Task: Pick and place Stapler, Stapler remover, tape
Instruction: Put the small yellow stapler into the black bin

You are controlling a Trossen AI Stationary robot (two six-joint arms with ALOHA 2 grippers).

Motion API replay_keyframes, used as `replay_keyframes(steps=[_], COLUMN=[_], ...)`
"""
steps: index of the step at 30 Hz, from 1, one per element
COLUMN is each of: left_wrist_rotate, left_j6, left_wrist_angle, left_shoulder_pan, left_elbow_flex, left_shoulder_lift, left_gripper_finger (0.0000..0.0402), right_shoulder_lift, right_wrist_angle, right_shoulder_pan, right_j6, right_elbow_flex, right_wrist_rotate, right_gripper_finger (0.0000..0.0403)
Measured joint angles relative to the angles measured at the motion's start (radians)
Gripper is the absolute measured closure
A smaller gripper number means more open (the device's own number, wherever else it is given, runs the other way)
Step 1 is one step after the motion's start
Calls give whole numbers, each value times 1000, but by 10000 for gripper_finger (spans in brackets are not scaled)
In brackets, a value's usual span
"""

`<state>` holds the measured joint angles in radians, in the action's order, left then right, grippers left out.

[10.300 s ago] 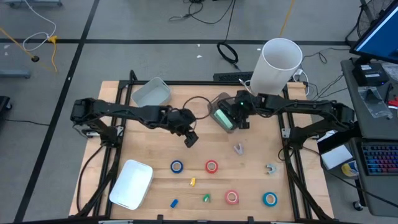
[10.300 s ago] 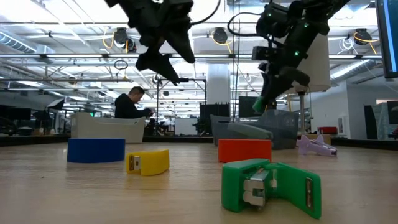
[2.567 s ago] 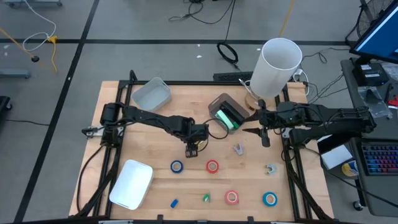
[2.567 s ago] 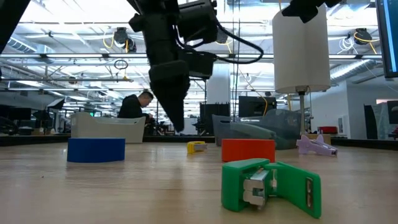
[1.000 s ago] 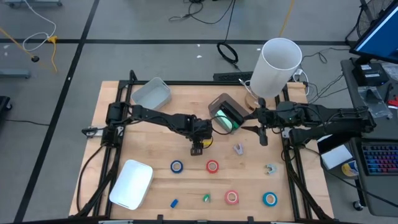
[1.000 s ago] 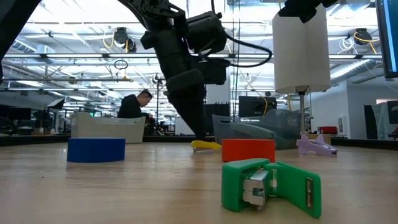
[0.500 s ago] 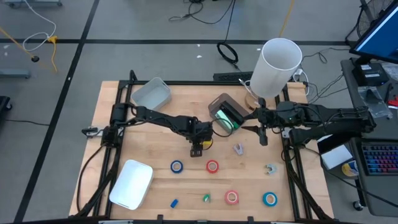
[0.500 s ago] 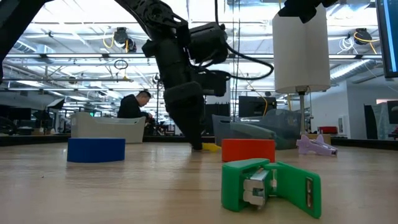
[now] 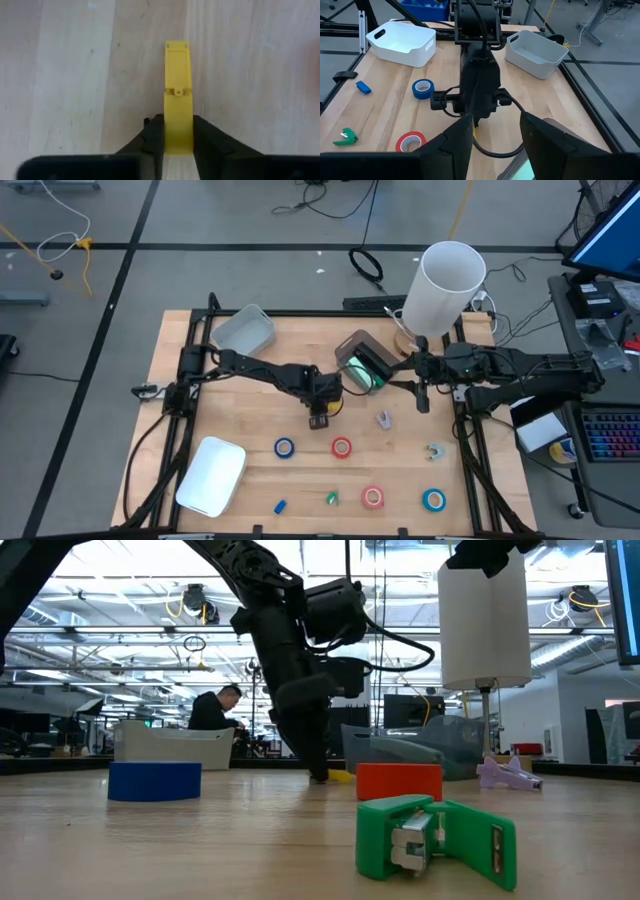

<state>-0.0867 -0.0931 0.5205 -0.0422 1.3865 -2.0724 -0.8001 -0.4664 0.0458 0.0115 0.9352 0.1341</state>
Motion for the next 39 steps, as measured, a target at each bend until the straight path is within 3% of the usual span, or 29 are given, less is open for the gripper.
replay_keyframes(steps=[7, 14, 22, 28, 39], left_wrist_rotate=[-92, -148, -149, -150, -104], left_j6=[-102, -178, -267, -321, -337], left_wrist_angle=[-6, -26, -241, -433, -417], left_shoulder_pan=[-33, -67, -75, -62, -1], left_elbow_flex=[-2, -4, -2, -1, -1], left_shoulder_lift=[12, 122, 277, 336, 345], left_gripper_finger=[334, 317, 327, 323, 322], right_shoulder_lift=[0, 0, -20, -101, -166], right_wrist_angle=[0, -1, 22, 161, 230], right_shoulder_pan=[0, 0, 0, 0, 0], right_j6=[0, 0, -1, 43, 126], right_elbow_flex=[0, 0, 0, 0, 0], right_wrist_rotate=[-3, -4, -5, -7, -5], right_gripper_finger=[245, 245, 250, 284, 363])
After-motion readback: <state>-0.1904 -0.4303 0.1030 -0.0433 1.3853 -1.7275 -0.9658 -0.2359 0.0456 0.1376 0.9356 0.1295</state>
